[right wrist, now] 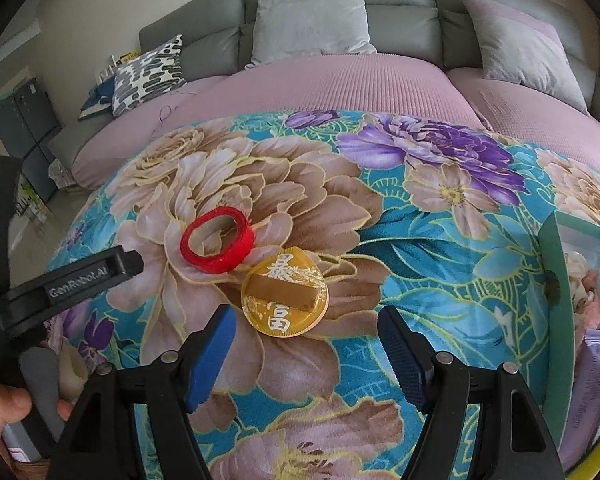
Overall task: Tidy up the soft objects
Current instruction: 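Move both grippers toward the red ring and round gold packet, then grasp the round gold packet with the right gripper while the left gripper grasps the red ring, then carry the red ring and gold packet over the white tray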
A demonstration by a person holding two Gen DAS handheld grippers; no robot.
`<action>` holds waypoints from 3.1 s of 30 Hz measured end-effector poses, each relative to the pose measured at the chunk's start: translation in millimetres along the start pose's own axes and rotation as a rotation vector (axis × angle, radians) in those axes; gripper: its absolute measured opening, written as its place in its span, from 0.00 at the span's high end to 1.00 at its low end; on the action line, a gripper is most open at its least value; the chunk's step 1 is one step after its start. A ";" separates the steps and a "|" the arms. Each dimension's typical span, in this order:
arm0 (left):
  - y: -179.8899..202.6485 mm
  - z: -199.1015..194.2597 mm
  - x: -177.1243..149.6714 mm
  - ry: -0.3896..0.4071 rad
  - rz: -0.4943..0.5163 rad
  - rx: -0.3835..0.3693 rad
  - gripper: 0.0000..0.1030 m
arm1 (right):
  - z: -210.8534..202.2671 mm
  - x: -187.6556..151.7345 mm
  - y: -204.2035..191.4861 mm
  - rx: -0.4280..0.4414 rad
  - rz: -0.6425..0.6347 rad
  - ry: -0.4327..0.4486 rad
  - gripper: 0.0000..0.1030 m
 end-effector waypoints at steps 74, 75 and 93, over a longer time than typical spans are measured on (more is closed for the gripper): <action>95.2 -29.3 6.4 0.068 0.169 -0.281 0.04 | -61.4 38.0 64.7 -0.221 0.016 0.138 0.49; 99.1 -28.3 5.1 0.067 0.178 -0.281 0.04 | -62.8 38.4 66.1 -0.222 0.018 0.140 0.49; 117.0 -17.5 -5.2 0.067 0.250 -0.230 0.42 | -76.3 39.8 80.9 -0.214 0.050 0.159 0.49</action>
Point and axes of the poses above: each gripper's, at about its wrist camera, not at the fingertips, and z roughly the way its jaws point, y to its right, x to its top, the point moved 10 cm from there along z, roughly the way its jaws point, and after that the axes turned 14 degrees about x, right-handed, at the moved point
